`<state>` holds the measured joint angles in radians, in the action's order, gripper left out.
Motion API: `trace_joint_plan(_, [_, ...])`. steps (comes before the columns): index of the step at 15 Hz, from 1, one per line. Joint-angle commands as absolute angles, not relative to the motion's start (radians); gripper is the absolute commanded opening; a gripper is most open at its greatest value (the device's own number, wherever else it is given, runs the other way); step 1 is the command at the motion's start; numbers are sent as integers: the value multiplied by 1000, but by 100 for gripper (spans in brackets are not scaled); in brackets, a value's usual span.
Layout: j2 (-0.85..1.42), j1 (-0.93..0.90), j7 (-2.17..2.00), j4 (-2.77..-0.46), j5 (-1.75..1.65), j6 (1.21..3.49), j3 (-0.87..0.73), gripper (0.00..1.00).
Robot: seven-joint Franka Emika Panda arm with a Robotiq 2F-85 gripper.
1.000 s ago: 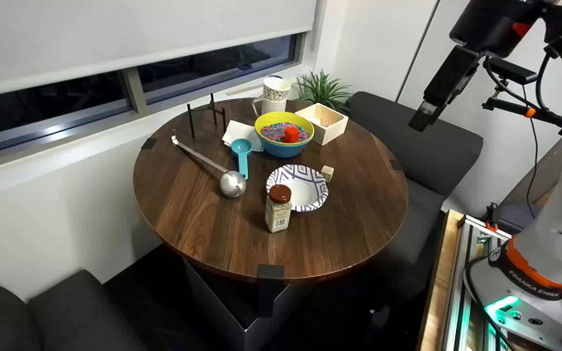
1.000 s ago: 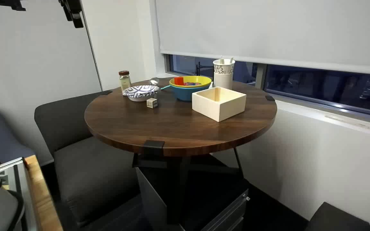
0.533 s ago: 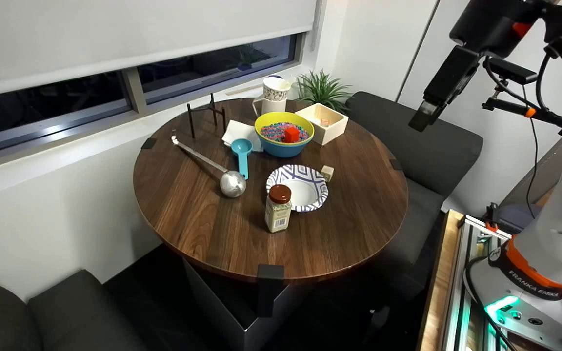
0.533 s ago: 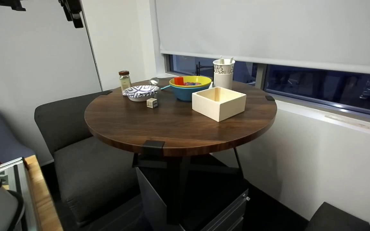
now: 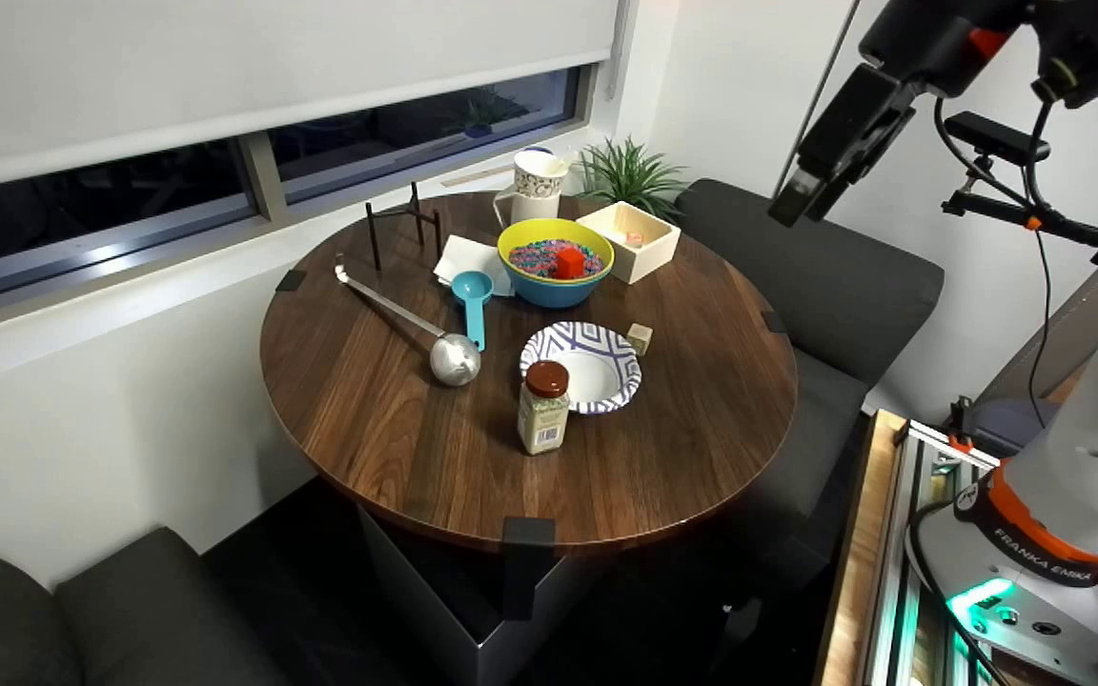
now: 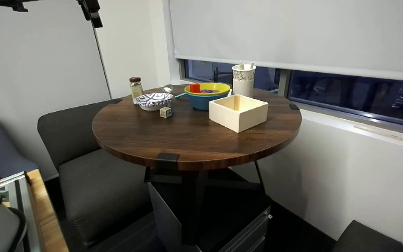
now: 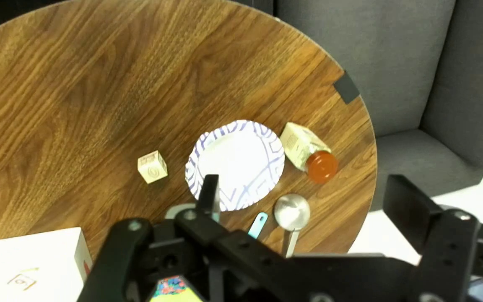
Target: Remove a block from the wooden box and put it on the table
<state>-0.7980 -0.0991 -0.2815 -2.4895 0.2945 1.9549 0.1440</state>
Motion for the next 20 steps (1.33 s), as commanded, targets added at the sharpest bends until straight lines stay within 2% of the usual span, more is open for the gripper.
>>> trace_joint_plan(1, [-678, -20, -289, -2442, 243, 2056, 146, 100])
trace_joint_plan(5, [-521, 64, -292, -2360, 96, 2091, 139, 100])
trace_joint_plan(9, [-337, 95, -249, -2214, -10, 2023, 87, 100])
trace_joint_plan(20, [62, 121, -144, -1918, -30, 1990, -82, 100])
